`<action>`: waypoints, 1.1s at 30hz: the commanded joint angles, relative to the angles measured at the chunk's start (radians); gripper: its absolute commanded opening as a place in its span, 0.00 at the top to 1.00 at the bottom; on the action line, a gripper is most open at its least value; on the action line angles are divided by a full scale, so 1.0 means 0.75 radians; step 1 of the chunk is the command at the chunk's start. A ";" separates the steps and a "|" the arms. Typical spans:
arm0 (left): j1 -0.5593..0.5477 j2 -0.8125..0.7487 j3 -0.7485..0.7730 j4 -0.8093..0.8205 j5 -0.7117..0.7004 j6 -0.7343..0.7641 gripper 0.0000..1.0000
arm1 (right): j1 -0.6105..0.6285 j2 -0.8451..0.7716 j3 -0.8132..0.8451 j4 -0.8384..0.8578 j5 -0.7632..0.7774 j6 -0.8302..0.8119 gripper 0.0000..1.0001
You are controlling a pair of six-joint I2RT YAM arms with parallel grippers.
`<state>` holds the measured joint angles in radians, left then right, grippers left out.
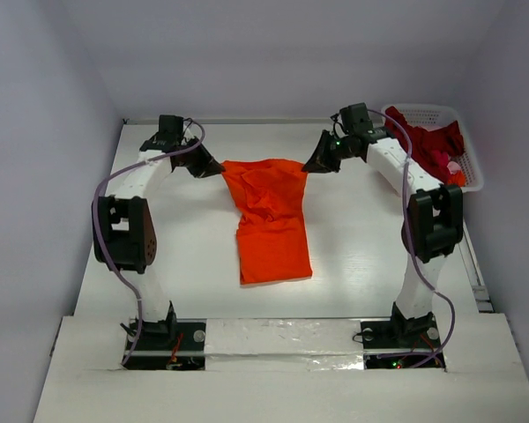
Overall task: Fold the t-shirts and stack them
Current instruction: Fold the tshirt
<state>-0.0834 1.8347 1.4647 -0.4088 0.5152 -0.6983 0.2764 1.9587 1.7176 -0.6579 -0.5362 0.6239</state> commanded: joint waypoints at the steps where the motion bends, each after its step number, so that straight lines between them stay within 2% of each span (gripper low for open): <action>1: -0.001 -0.139 -0.042 0.007 0.002 0.025 1.00 | 0.012 -0.116 -0.073 0.088 -0.028 -0.018 1.00; 14: -0.026 -0.293 -0.204 0.011 0.002 0.017 1.00 | 0.039 -0.327 -0.288 0.127 -0.017 -0.026 1.00; 33: -0.038 -0.446 -0.272 -0.034 -0.014 0.007 1.00 | 0.039 -0.499 -0.527 0.202 -0.003 -0.006 1.00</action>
<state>-0.1108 1.5639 1.2686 -0.4248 0.5068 -0.6968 0.2970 1.6466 1.3392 -0.5594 -0.5346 0.6205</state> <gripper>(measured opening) 0.021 0.084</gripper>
